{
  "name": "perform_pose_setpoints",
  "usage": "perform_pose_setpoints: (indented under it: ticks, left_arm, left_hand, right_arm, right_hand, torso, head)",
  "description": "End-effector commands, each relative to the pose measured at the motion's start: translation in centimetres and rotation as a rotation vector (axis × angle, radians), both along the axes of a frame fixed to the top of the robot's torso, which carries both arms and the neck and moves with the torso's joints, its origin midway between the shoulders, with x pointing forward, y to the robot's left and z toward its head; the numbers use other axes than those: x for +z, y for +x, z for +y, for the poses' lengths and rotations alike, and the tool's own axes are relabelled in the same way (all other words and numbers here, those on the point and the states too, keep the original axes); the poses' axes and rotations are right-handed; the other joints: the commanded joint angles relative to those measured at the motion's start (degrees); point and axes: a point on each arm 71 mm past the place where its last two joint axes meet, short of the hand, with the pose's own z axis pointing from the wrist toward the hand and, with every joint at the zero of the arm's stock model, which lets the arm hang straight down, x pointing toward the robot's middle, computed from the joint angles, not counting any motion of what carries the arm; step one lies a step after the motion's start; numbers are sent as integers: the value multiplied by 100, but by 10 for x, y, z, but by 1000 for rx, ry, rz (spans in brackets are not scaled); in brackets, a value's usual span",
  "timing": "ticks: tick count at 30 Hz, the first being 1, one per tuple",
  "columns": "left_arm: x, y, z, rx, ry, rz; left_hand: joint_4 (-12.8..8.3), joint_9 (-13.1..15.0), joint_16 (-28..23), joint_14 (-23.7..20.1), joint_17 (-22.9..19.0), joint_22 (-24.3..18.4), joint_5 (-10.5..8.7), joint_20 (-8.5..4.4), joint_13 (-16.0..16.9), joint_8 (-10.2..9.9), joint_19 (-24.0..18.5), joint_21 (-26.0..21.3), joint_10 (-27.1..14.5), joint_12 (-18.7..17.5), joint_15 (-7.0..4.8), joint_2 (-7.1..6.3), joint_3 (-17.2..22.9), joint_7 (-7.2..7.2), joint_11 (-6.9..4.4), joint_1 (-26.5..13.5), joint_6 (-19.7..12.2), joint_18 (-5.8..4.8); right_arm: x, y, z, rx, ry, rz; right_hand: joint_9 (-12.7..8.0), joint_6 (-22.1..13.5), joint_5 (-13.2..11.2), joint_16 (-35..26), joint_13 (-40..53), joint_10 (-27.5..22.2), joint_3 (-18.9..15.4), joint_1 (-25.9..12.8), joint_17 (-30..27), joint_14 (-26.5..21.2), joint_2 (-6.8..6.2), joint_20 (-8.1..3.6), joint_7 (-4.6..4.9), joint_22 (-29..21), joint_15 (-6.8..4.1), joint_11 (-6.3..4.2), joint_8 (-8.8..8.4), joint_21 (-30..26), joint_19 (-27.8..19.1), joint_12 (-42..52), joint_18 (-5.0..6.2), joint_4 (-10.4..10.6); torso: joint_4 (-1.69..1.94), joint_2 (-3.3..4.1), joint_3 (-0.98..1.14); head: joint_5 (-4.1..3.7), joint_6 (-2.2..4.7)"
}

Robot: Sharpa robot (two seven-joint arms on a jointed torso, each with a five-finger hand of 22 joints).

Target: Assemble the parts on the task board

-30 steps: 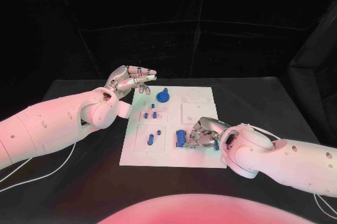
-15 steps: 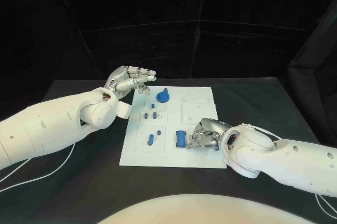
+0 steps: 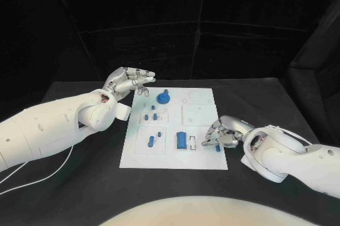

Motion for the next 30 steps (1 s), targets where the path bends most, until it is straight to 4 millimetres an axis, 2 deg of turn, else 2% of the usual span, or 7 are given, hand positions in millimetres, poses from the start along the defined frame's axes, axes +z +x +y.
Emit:
perform_pose_setpoints:
  ticks: [1,5,8,11,15,26,30]
  left_arm:
    - [1,-1,-1,-10,-9,-1]
    - [1,-1,-1,-10,-9,-1]
    - [1,-1,-2,-12,-10,-1]
    - [2,-1,-3,-15,-11,-1]
    - [2,-1,-3,-16,-11,-1]
    - [1,-1,-3,-16,-11,0]
    - [1,-1,-4,-18,-12,0]
  left_hand:
    - [-6,-1,-26,-49,-5,-5,-18,10,3,29,-29,-28,-45,34,8,29,-30,12,3,24,-28,80]
    - [-7,-1,-30,-53,-13,-7,-18,10,3,30,-30,-31,-47,35,8,27,-33,12,3,25,-29,80]
    - [-7,-1,-30,-53,-13,-7,-18,10,3,30,-30,-31,-47,35,8,27,-33,12,3,25,-29,80]
    - [-7,-1,-30,-53,-13,-7,-18,10,3,30,-30,-31,-47,35,8,27,-33,12,3,25,-29,80]
    - [-7,-1,-30,-53,-13,-7,-18,10,3,30,-30,-31,-47,35,8,27,-33,12,3,25,-29,80]
    - [-7,-1,-30,-53,-13,-7,-18,10,3,30,-30,-31,-47,35,8,27,-33,12,3,25,-29,80]
    - [-7,-1,-30,-53,-13,-7,-18,10,3,30,-30,-31,-47,35,8,27,-33,12,3,25,-29,80]
  right_arm:
    - [5,-2,-15,-30,36,-12]
    - [3,-3,-31,-66,-9,5]
    - [1,-3,-38,-89,-46,21]
    - [-3,-1,-43,-114,-101,41]
    - [-7,2,-44,-129,-161,45]
    - [-12,7,-35,-115,-219,39]
    - [-14,9,-30,-99,-238,41]
  right_hand:
    - [-13,-27,34,-5,-99,5,-5,66,929,492,53,37,6,11,47,47,-38,-14,2,-33,-77,-26]
    - [-29,11,35,-7,-107,3,-37,23,924,491,68,48,8,22,55,52,-66,-9,6,-45,-77,-11]
    - [-48,52,65,-18,-123,-4,-106,-66,901,485,55,58,10,5,60,56,-105,-18,-3,-70,-71,25]
    - [-73,113,396,-41,-164,-26,-299,-334,852,474,11,67,-1,-53,63,52,-168,-53,-32,-133,-59,183]
    - [-71,171,408,-60,-210,-52,-446,-483,816,466,-35,63,-18,-100,52,41,-189,-85,-53,-200,-49,307]
    - [-47,249,361,-63,-208,-49,-496,-416,816,467,-47,48,-46,-97,34,17,-176,-90,-49,-208,-49,317]
    - [-32,271,351,-63,-203,-46,-497,-282,820,468,-39,38,-53,-92,25,9,-181,-93,-45,-209,-51,255]
  torso:
    - [-25,-3,1]
    - [-31,3,-2]
    - [-61,-1,4]
    - [-38,0,6]
    - [-22,1,1]
    - [-31,4,-2]
    - [-17,6,0]
  head:
    - [-44,-5]
    - [-97,9]
    - [-114,13]
    - [-160,15]
    - [-229,12]
    - [-216,8]
    - [-223,1]
